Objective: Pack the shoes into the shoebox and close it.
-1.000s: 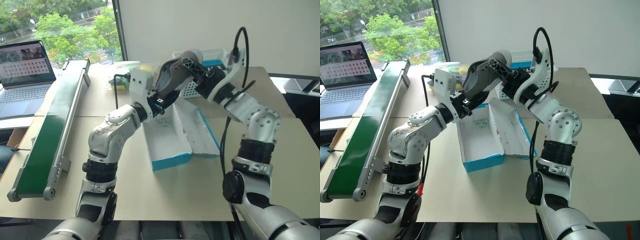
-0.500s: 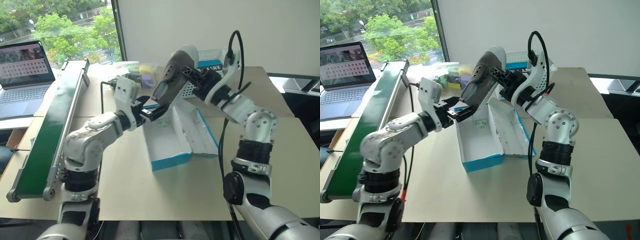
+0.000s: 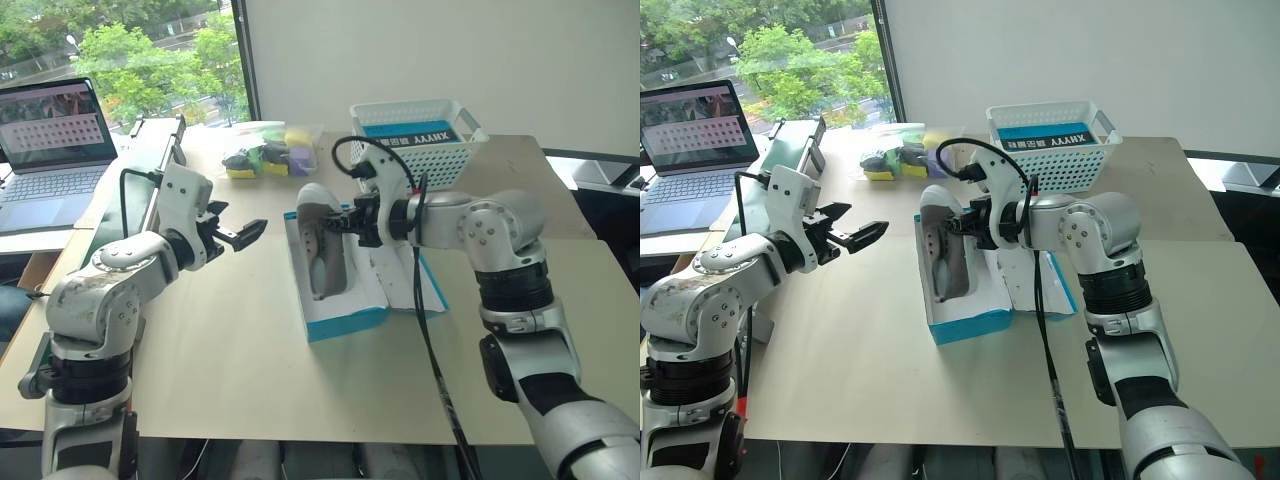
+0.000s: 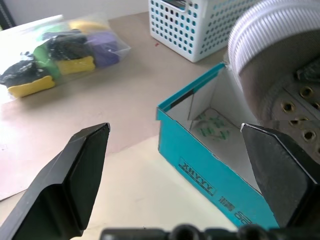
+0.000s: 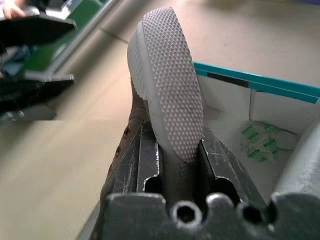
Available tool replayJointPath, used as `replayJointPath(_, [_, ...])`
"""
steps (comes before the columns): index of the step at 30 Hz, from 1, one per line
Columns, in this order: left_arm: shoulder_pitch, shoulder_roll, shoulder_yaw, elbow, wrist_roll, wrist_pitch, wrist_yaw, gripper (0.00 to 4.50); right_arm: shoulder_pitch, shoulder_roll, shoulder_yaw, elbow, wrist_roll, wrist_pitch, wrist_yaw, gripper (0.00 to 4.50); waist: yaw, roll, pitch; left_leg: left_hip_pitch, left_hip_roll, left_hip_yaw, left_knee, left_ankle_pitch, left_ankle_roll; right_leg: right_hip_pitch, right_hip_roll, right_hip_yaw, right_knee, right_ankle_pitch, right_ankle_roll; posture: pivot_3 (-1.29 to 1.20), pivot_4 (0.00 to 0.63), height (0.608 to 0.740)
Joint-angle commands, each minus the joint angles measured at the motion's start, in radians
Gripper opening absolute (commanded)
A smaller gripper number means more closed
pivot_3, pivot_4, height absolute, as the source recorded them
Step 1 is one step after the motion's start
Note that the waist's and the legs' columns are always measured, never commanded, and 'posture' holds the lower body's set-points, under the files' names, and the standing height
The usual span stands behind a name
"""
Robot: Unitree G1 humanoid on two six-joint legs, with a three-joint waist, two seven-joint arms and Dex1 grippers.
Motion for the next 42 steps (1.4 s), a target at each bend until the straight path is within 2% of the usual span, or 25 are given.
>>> replayJointPath(1, [-0.02, -0.019, 0.031, -0.067, -0.003, -0.004, 0.041, 4.5, 0.033, -0.012, 0.034, 0.035, -0.077, -0.07, 0.071, 0.39, -0.002, 0.0, 0.0, 0.0, 0.0, 0.0, 0.0, 0.0, 0.0, 0.0, 0.0, 0.0, 0.0, 0.0, 0.0, 0.0, 0.15, 0.74])
replayJointPath(7, [0.026, -0.042, 0.045, -0.132, -0.01, 0.008, 0.085, 4.5, 0.029, -0.067, 0.13, 0.152, -0.228, -0.183, 0.211, 0.39, -0.007, 0.0, 0.0, 0.0, 0.0, 0.001, 0.0, 0.0, 0.0, -0.001, 0.0, 0.001, 0.0, 0.0, 0.0, 0.0, 0.15, 0.74])
replayJointPath(19, [0.024, -0.06, 0.062, -0.175, -0.02, 0.014, 0.144, 4.5, -0.043, -0.009, 0.208, 0.558, -0.499, -0.462, 0.382, 0.39, -0.007, -0.001, 0.0, 0.001, 0.0, 0.0, 0.0, 0.0, 0.0, 0.001, 0.0, 0.001, 0.001, 0.0, 0.0, 0.0, 0.15, 0.74])
replayJointPath(21, [0.023, -0.056, 0.062, -0.179, -0.021, 0.019, 0.146, 4.5, -0.046, 0.01, 0.221, 0.59, -0.541, -0.5, 0.384, 1.37, -0.009, -0.001, 0.0, 0.002, 0.0, 0.001, 0.0, 0.0, 0.0, 0.001, 0.0, 0.001, 0.001, 0.0, 0.0, 0.0, 0.15, 0.74])
replayJointPath(22, [0.019, -0.055, 0.062, -0.18, -0.022, 0.022, 0.146, 4.5, -0.046, 0.022, 0.218, 0.588, -0.551, -0.504, 0.385, 1.58, -0.009, -0.001, 0.0, 0.003, 0.0, 0.0, 0.0, 0.0, 0.0, 0.002, 0.0, 0.001, 0.002, 0.0, 0.0, 0.0, 0.15, 0.74])
replayJointPath(26, [0.01, -0.054, 0.062, -0.18, -0.024, 0.032, 0.145, 4.5, -0.04, 0.053, 0.195, 0.532, -0.56, -0.482, 0.414, 2.97, -0.008, -0.001, 0.0, 0.002, 0.0, 0.0, 0.0, 0.0, 0.0, 0.001, 0.0, 0.001, 0.003, 0.0, 0.0, 0.0, 0.15, 0.74])
replayJointPath(28, [0.013, -0.046, 0.059, -0.182, -0.023, 0.035, 0.139, 4.5, -0.04, 0.06, 0.168, 0.469, -0.541, -0.437, 0.425, 3.5, -0.008, -0.001, 0.0, 0.002, 0.0, 0.0, 0.0, 0.0, 0.0, 0.001, 0.0, 0.001, 0.003, 0.0, 0.0, 0.0, 0.15, 0.74])
replayJointPath(30, [0.02, -0.036, 0.054, -0.183, -0.017, 0.035, 0.133, 4.5, -0.046, 0.051, 0.146, 0.405, -0.529, -0.395, 0.437, 4.31, -0.008, -0.001, 0.0, 0.001, 0.0, 0.0, 0.0, 0.0, 0.0, 0.0, 0.0, 0.001, 0.003, 0.0, 0.0, 0.0, 0.15, 0.74])
replayJointPath(31, [0.022, -0.032, 0.053, -0.183, -0.014, 0.035, 0.13, 4.5, -0.047, 0.048, 0.141, 0.387, -0.529, -0.381, 0.44, 4.46, -0.008, -0.001, 0.0, 0.001, 0.0, 0.0, 0.0, 0.0, 0.0, 0.0, 0.0, 0.001, 0.003, 0.0, 0.0, 0.0, 0.15, 0.74])
replayJointPath(38, [0.054, 0.019, 0.022, -0.161, 0.034, 0.028, 0.123, 4.5, -0.075, -0.024, 0.059, 0.191, -0.507, -0.263, 0.434, 4.46, -0.006, -0.001, 0.0, 0.001, 0.0, 0.0, 0.0, 0.0, 0.0, 0.0, 0.0, 0.001, 0.003, 0.0, 0.0, 0.0, 0.15, 0.74])
replayJointPath(42, [0.071, 0.015, 0.047, -0.15, 0.042, 0.031, 0.133, 4.5, -0.096, -0.071, 0.028, 0.125, -0.483, -0.233, 0.467, 4.46, -0.005, -0.001, 0.0, 0.001, 0.0, 0.0, 0.0, 0.0, 0.0, 0.0, 0.0, 0.001, 0.002, 0.0, 0.0, 0.0, 0.15, 0.74])
